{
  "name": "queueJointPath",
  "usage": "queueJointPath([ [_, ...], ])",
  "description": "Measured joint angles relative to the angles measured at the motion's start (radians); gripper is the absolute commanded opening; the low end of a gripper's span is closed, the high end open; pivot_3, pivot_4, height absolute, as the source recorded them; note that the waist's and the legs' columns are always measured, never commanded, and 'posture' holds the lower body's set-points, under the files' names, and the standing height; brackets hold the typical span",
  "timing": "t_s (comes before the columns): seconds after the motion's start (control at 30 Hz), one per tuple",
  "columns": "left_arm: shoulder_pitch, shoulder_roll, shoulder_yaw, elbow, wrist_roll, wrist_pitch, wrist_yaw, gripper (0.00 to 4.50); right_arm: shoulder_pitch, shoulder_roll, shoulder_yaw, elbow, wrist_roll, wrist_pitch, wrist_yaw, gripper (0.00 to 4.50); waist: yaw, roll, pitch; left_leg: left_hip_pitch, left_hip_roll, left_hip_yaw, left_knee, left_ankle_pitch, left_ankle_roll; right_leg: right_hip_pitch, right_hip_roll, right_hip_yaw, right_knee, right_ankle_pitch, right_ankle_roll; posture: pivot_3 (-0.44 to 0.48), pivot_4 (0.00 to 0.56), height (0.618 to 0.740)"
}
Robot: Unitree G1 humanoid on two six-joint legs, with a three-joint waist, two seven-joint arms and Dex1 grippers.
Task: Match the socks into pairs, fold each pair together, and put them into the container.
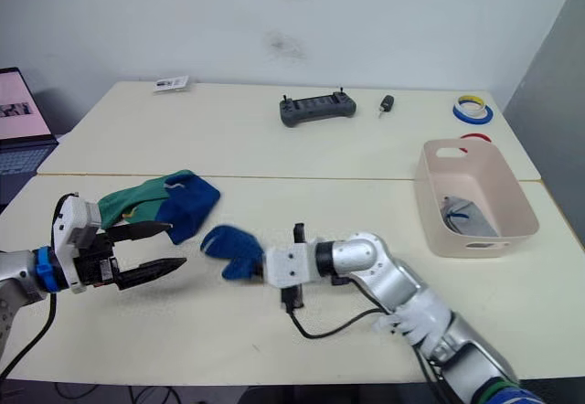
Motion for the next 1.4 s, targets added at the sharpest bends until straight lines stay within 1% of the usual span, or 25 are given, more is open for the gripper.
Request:
queueJointPath([
  [0.17,0.029,0.058,-0.048,0.005,0.038,-0.04,-0.104,4.5,0.058,-0.17,0.007,-0.071,0.003,-0.1,0.12,0.02,-0.002,0.0,0.0,0.0,0.0,0.001,0.0,0.0,0.0,0.0,0.0,0.0,0.0,0.0,0.0,0.0,0.15,0.74],
  [0.23,0.03,0.062,-0.079,-0.001,0.057,-0.06,-0.137,4.5,0.067,-0.203,0.006,-0.063,-0.012,-0.134,0.132,0.02,-0.002,0.0,0.0,0.0,0.001,0.001,0.0,0.0,0.0,0.0,0.001,0.0,0.0,0.0,0.0,0.0,0.15,0.74],
  [0.33,0.028,0.062,-0.142,-0.032,0.095,-0.11,-0.166,4.5,0.069,-0.22,0.001,-0.051,-0.036,-0.146,0.134,0.02,-0.001,0.0,0.0,0.0,0.0,0.001,0.0,0.0,0.0,0.0,0.001,0.001,0.0,0.0,0.0,0.0,0.15,0.74],
  [0.43,0.021,0.062,-0.189,-0.039,0.143,-0.21,-0.2,4.5,0.079,-0.22,-0.01,-0.052,-0.035,-0.15,0.131,0.66,0.0,0.0,0.001,0.0,0.0,0.001,0.0,0.0,0.0,0.0,0.001,0.001,0.0,0.0,0.0,0.0,0.15,0.74],
  [0.57,-0.032,0.031,-0.274,0.01,0.233,-0.451,-0.251,4.5,0.118,-0.233,-0.039,-0.075,-0.034,-0.172,0.12,2.04,0.002,0.0,0.001,0.0,0.0,0.002,0.0,0.0,0.0,0.0,0.001,0.001,0.0,0.0,0.0,0.0,0.15,0.74],
  [0.73,-0.082,-0.024,-0.337,0.086,0.289,-0.696,-0.278,4.5,0.184,-0.296,-0.125,-0.155,0.048,-0.17,0.129,2.04,0.004,0.0,0.001,0.0,0.0,0.003,0.0,0.0,0.0,0.001,0.0,0.001,0.0,0.0,0.0,0.0,0.15,0.74],
  [0.87,-0.122,-0.069,-0.395,0.161,0.315,-0.83,-0.292,4.5,0.228,-0.31,-0.167,-0.199,0.092,-0.135,0.122,2.04,0.003,0.0,0.001,0.0,0.001,0.002,0.001,0.0,0.001,0.001,0.001,0.0,0.0,0.0,0.0,0.0,0.15,0.74],
  [0.97,-0.169,-0.09,-0.434,0.239,0.347,-0.921,-0.291,3.9,0.25,-0.313,-0.189,-0.214,0.095,-0.105,0.105,2.08,0.002,0.0,0.001,0.0,0.0,0.002,0.001,0.0,0.001,0.001,0.001,0.001,0.0,0.0,0.0,0.0,0.15,0.74],
  [1.03,-0.194,-0.102,-0.456,0.278,0.363,-0.964,-0.291,3.32,0.255,-0.313,-0.198,-0.225,0.096,-0.093,0.097,2.08,0.002,0.0,0.001,0.001,0.0,0.002,0.001,0.0,0.001,0.001,0.001,0.001,0.0,0.0,0.0,0.0,0.15,0.74],
  [1.13,-0.239,-0.123,-0.491,0.335,0.377,-1.044,-0.287,2.35,0.279,-0.313,-0.212,-0.248,0.096,-0.068,0.082,2.08,0.005,0.002,0.0,0.001,-0.001,0.002,0.001,0.0,0.001,0.003,0.001,0.0,0.0,0.0,0.0,0.0,0.15,0.74],
  [1.2,-0.263,-0.134,-0.51,0.363,0.386,-1.071,-0.279,1.77,0.284,-0.312,-0.216,-0.265,0.098,-0.055,0.078,2.08,0.009,0.004,-0.001,0.002,-0.002,0.003,0.001,0.0,0.001,0.003,0.001,0.0,0.0,0.0,0.0,0.0,0.15,0.74],
  [1.37,-0.32,-0.163,-0.548,0.412,0.423,-1.108,-0.25,0.15,0.287,-0.313,-0.223,-0.293,0.105,-0.024,0.068,2.08,0.013,0.005,-0.002,0.002,-0.002,0.003,0.001,0.0,0.001,0.004,0.001,0.0,0.0,0.0,0.0,0.0,0.15,0.74],
  [1.4,-0.327,-0.166,-0.555,0.418,0.427,-1.11,-0.245,0.02,0.287,-0.313,-0.224,-0.296,0.105,-0.018,0.066,2.08,0.014,0.006,-0.002,0.002,-0.002,0.003,0.001,0.0,0.001,0.004,0.001,0.0,0.0,0.0,0.0,0.0,0.15,0.74],
])
